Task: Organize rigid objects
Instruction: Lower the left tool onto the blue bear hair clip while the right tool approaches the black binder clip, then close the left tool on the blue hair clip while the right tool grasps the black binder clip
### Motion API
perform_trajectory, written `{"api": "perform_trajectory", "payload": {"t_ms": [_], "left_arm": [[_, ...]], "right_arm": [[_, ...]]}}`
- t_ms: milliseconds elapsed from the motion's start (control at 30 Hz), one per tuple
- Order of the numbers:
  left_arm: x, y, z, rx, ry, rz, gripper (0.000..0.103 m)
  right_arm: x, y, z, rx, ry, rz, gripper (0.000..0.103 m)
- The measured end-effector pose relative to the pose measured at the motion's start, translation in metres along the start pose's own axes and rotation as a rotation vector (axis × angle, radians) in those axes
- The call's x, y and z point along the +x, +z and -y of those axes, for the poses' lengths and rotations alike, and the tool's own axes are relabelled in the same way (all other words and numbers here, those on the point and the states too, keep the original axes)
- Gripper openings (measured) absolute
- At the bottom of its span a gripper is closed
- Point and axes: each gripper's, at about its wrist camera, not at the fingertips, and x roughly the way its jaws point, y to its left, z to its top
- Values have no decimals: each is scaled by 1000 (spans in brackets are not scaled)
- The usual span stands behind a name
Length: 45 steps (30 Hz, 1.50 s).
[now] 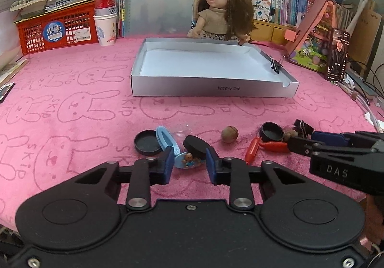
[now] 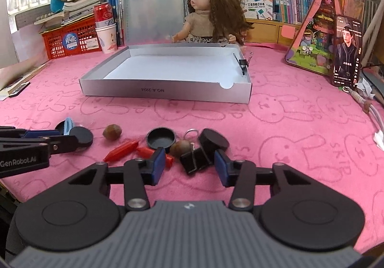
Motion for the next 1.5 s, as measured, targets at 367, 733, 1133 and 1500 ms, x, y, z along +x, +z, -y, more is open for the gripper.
{"api": "perform_trajectory", "payload": {"t_ms": [367, 733, 1133, 1500], "left_arm": [[10, 0, -4, -4, -14, -19, 26], [20, -1, -3, -7, -49, -15, 32], [22, 7, 12, 77, -68, 25, 33], [26, 1, 12, 96, -65, -1, 38]], "right_arm": [[14, 8, 11, -72, 26, -3, 57], [9, 2, 15, -59, 56, -2, 54], [12, 4, 15, -49, 37, -1, 55], [11, -2, 10, -145, 32, -1, 58]]}}
